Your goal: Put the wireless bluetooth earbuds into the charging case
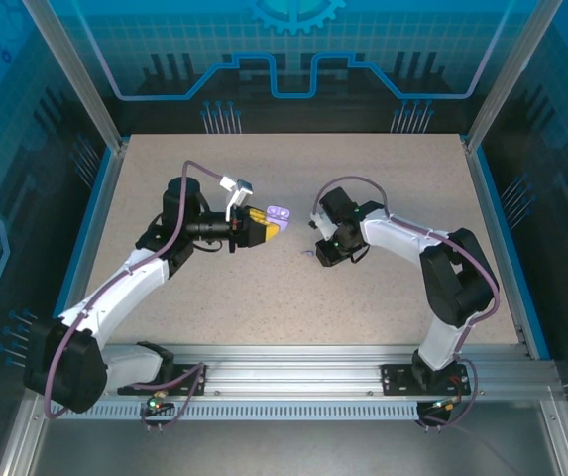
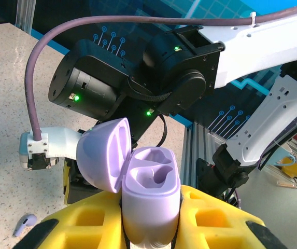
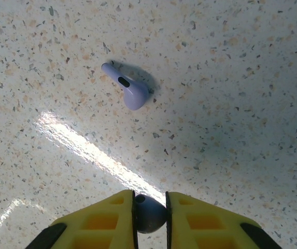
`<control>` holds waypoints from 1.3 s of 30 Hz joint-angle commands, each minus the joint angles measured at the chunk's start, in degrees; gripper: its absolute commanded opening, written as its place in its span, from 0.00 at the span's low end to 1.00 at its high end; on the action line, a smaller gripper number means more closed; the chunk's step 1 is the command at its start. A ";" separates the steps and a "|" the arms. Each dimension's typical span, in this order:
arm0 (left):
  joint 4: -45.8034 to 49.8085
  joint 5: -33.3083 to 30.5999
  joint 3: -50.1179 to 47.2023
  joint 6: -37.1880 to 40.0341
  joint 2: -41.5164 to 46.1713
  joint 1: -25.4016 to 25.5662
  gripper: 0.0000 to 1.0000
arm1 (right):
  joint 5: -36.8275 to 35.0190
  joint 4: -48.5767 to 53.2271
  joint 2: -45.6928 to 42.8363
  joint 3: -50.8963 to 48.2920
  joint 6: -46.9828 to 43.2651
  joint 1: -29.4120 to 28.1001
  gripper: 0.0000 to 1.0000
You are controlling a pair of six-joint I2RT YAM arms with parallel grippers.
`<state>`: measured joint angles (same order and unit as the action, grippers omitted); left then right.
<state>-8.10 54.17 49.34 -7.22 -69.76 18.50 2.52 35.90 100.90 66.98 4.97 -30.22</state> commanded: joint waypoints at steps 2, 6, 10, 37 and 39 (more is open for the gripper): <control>-0.96 -0.21 -0.15 0.27 -0.42 0.13 0.08 | -0.27 0.75 1.00 -0.14 0.22 0.34 0.20; -0.54 -0.18 0.07 0.37 -0.47 0.13 0.08 | -0.59 1.00 1.36 0.05 0.07 0.34 0.20; -0.01 -0.29 0.36 0.77 -0.41 0.10 0.09 | -0.93 1.34 1.94 0.23 -0.06 0.36 0.20; 2.47 -0.50 1.11 2.21 -0.47 0.12 0.08 | -4.83 8.07 11.86 6.58 -0.08 -1.92 0.37; 2.47 -0.58 1.27 2.23 -0.38 0.04 0.08 | -5.58 8.22 11.71 6.50 0.35 -2.27 0.38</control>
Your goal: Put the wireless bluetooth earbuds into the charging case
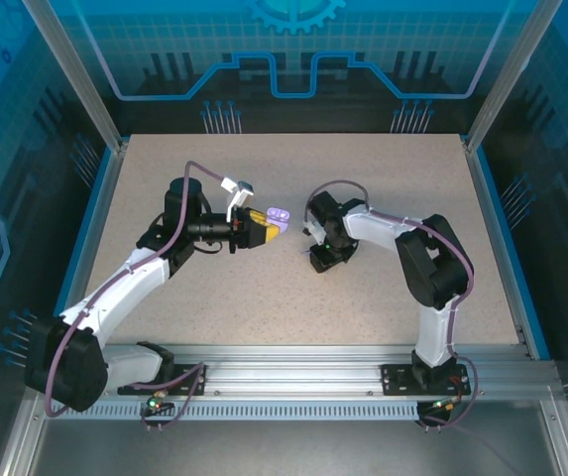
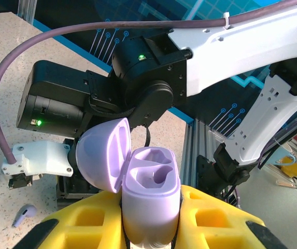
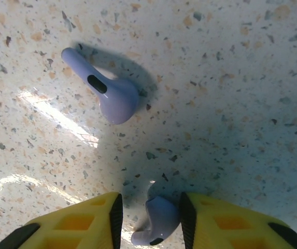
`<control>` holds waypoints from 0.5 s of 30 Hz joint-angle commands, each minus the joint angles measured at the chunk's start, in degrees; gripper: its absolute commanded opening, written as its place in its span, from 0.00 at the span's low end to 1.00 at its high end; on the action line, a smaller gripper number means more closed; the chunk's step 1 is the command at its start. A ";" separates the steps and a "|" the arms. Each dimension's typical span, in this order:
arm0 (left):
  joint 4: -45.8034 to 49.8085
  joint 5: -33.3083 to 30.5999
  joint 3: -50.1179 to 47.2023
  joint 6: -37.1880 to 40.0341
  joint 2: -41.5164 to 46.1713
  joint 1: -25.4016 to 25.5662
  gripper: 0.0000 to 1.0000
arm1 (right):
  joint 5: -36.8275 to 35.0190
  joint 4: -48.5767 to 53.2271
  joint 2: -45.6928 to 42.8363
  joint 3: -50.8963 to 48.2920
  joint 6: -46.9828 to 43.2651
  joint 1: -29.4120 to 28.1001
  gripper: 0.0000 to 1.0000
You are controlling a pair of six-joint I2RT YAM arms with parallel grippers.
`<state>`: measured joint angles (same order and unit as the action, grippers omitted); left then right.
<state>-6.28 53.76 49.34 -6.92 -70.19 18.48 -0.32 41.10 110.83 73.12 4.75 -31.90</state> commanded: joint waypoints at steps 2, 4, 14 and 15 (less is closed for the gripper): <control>0.70 -0.23 1.20 2.05 0.14 0.06 0.08 | -3.62 3.36 1.69 0.18 0.86 -0.95 0.38; 0.76 -0.32 1.20 2.03 0.12 0.06 0.08 | -4.87 3.76 1.77 0.18 1.44 -1.53 0.37; 0.79 -0.19 1.19 1.91 0.14 0.06 0.08 | -6.93 2.76 2.49 -0.35 3.82 -3.08 0.27; 0.93 -0.24 1.21 2.03 0.14 0.06 0.08 | -6.99 2.69 2.34 -0.35 3.88 -3.08 0.26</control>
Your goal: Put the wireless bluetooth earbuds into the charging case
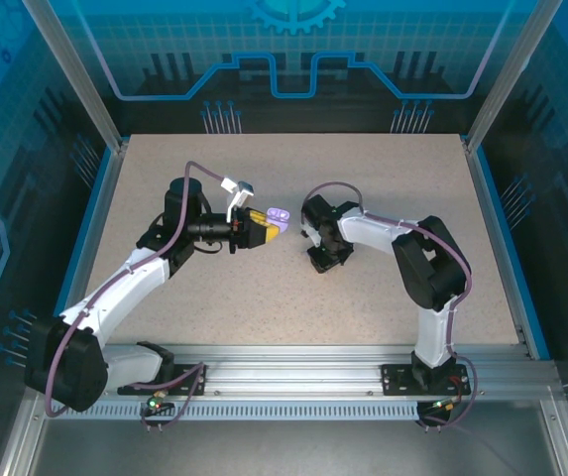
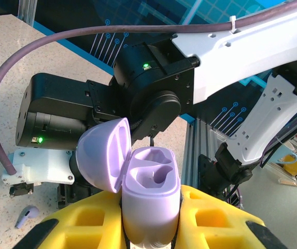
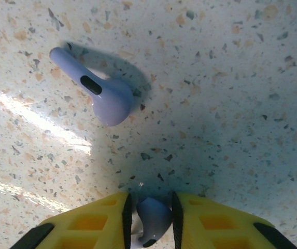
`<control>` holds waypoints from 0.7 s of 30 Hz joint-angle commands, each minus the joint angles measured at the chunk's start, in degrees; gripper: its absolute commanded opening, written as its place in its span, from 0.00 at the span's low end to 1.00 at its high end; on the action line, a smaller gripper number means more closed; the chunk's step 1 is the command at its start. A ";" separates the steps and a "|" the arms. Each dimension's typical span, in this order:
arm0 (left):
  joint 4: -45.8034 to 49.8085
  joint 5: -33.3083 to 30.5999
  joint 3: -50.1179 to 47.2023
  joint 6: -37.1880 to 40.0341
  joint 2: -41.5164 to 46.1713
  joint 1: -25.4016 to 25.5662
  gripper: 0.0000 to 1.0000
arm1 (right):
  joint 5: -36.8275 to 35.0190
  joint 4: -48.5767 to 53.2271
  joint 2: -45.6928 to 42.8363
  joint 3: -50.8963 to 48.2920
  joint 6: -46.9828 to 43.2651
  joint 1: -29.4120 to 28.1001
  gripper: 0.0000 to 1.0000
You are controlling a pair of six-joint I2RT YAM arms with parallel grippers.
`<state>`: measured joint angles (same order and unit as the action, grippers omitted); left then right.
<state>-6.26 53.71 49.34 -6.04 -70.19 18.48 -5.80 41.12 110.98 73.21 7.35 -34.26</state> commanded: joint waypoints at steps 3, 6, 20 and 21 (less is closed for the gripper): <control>1.04 -0.28 1.11 1.13 0.23 0.06 0.08 | -1.84 2.32 1.31 -0.60 1.33 -0.55 0.22; 1.11 -0.45 1.14 1.03 0.14 0.06 0.08 | -1.22 1.48 -0.66 -1.33 1.45 0.19 0.20; -1.84 -2.08 0.01 -1.99 -3.74 1.97 0.07 | 6.38 -4.91 -11.35 -7.92 3.39 6.53 0.20; -2.50 -2.40 -0.24 -2.64 -4.25 2.15 0.07 | 6.83 -5.25 -11.89 -8.28 3.60 6.95 0.20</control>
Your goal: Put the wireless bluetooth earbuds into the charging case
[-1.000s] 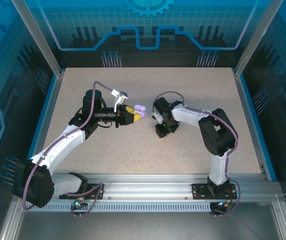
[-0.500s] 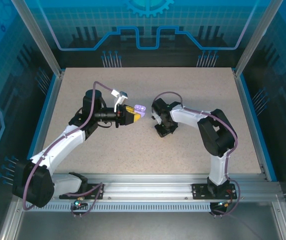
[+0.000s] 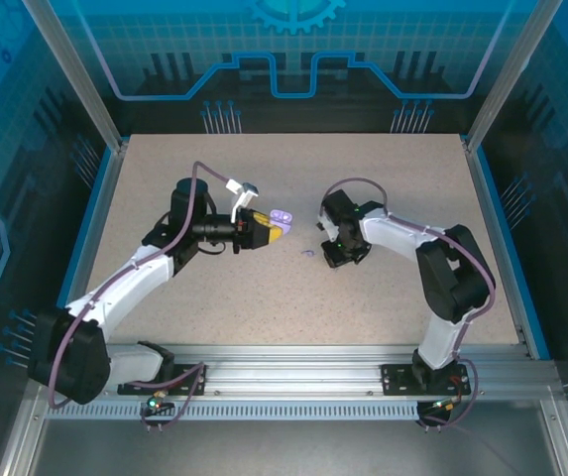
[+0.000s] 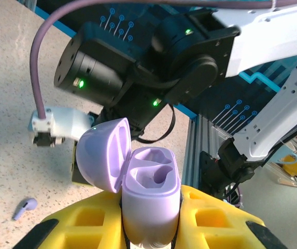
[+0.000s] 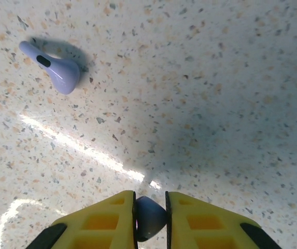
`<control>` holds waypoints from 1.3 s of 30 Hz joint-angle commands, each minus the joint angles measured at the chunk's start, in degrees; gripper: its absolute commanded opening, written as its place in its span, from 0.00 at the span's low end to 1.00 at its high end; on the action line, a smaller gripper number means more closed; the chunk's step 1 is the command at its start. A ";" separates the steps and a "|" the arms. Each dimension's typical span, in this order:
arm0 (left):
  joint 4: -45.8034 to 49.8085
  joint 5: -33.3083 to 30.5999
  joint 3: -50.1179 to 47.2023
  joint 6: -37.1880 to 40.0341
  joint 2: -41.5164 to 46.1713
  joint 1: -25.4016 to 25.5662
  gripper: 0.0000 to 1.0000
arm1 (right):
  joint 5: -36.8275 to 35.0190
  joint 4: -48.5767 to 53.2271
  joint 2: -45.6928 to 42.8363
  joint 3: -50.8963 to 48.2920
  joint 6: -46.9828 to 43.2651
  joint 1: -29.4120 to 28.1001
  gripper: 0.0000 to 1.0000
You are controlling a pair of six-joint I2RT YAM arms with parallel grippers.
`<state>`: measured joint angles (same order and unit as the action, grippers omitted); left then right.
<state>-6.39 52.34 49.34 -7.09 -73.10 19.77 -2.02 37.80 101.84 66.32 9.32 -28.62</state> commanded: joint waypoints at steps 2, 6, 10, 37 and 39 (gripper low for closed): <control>-4.53 -2.10 -0.84 -3.10 -2.51 1.45 0.07 | 4.05 -2.79 -3.98 -2.28 1.99 2.05 0.19; -5.45 -5.30 -1.69 -3.69 -5.51 3.20 0.07 | 5.68 -4.17 -5.56 -3.69 2.62 3.30 0.19; -9.43 -6.58 -3.19 -6.70 -8.85 3.86 0.06 | 6.62 -4.84 -6.22 -4.61 2.81 3.94 0.19; -15.05 -11.03 -3.54 -8.84 -21.70 7.36 0.06 | 16.72 -4.59 -19.76 -4.30 5.27 6.13 0.19; -15.02 -11.07 -3.18 -8.78 -22.23 7.51 0.06 | 17.88 -4.34 -20.53 -3.84 5.34 6.12 0.20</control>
<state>-20.03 41.65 45.15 -16.25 -94.26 26.57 12.53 32.47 83.13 60.82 13.78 -23.14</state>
